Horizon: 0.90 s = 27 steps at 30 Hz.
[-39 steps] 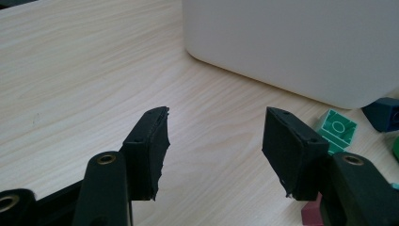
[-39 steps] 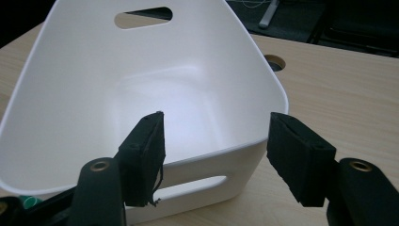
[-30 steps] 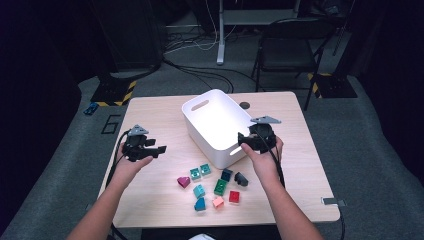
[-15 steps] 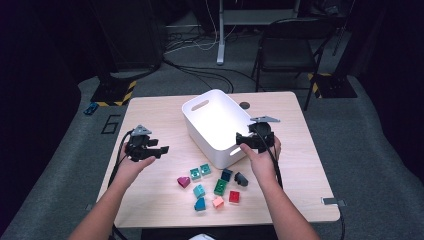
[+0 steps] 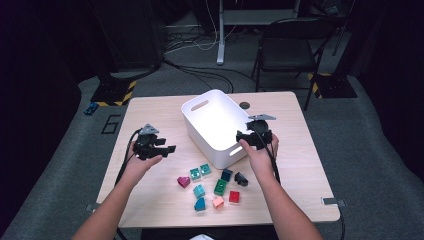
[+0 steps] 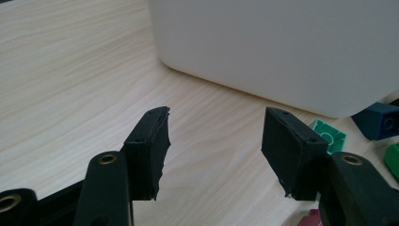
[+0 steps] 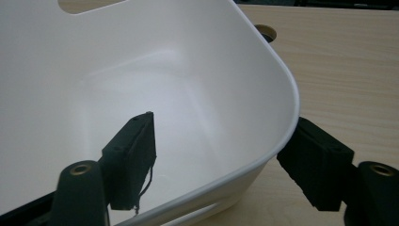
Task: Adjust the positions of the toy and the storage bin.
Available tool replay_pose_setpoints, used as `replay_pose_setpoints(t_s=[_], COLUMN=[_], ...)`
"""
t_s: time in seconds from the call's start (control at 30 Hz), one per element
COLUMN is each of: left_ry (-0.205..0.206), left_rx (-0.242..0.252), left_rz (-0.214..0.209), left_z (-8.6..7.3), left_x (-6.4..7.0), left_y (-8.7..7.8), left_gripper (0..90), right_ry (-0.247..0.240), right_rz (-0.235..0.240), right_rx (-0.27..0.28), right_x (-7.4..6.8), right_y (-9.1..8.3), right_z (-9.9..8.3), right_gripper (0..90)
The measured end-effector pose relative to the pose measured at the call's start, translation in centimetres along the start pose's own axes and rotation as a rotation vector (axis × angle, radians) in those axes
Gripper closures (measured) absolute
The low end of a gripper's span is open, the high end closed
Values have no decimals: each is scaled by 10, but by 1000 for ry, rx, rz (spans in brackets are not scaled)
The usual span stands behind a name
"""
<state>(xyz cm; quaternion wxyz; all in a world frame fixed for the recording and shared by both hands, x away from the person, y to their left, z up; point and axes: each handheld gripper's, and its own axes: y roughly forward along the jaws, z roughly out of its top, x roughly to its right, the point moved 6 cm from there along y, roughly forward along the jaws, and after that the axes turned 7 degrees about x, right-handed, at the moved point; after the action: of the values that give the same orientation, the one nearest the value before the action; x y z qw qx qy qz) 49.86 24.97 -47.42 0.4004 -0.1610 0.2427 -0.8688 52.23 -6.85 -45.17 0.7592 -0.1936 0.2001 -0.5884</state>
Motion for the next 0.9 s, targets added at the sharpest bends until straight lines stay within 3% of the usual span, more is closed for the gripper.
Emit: replay_pose_setpoints(t_s=[0.17, 0.43, 0.57, 0.7, 0.8, 0.87, 0.9], left_ry=[17, 39, 54, 68, 75, 96, 101], left_rx=[1, 3, 5, 5, -2, -2, -6], left_rz=[-42, -87, -87, -119, -134, -147, -156], left_z=[4, 9, 15, 22, 22, 23, 23], left_x=[15, 37, 42, 54, 61, 68, 71], left_y=[11, 30, 31, 33, 36, 39, 40], left_gripper=[427, 430, 429, 432, 436, 439, 439], right_ry=[-4, -24, -28, -83, -73, -24, -24], right_rz=[16, 88, 71, 32, 39, 64, 64], right_rx=[1, 25, 29, 40, 38, 21, 21], right_x=[2, -3, -3, -10, -11, -10, -10], right_y=[3, 9, 4, -11, -14, -15, -15], right_z=[3, 7, 8, 9, 8, 7, 7], right_gripper=[349, 353, 324, 291, 290, 289, 289])
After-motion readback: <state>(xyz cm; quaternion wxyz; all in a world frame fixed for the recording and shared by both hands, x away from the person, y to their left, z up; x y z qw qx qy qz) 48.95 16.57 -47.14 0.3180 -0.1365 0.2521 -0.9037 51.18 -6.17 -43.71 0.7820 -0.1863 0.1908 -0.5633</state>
